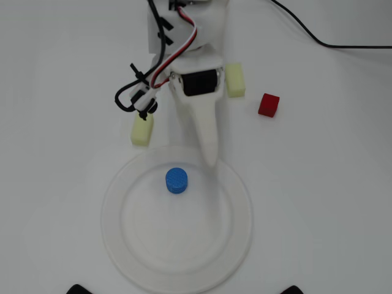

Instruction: Grasp a blue block and put it in the dish.

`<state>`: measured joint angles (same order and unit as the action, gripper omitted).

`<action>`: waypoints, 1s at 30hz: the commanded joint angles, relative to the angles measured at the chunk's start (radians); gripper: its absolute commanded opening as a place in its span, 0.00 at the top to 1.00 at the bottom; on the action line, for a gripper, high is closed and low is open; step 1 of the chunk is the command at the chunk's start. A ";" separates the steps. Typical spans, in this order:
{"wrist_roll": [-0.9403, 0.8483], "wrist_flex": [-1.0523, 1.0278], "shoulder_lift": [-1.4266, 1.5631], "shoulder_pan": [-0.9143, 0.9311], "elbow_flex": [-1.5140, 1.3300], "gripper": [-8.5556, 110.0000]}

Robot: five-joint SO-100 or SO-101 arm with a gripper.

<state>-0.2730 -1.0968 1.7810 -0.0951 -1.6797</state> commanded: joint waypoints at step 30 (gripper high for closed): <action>0.094 -0.158 1.666 0.052 -1.382 0.61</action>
<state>-0.2040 -1.2410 3.2766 -0.0337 -3.0173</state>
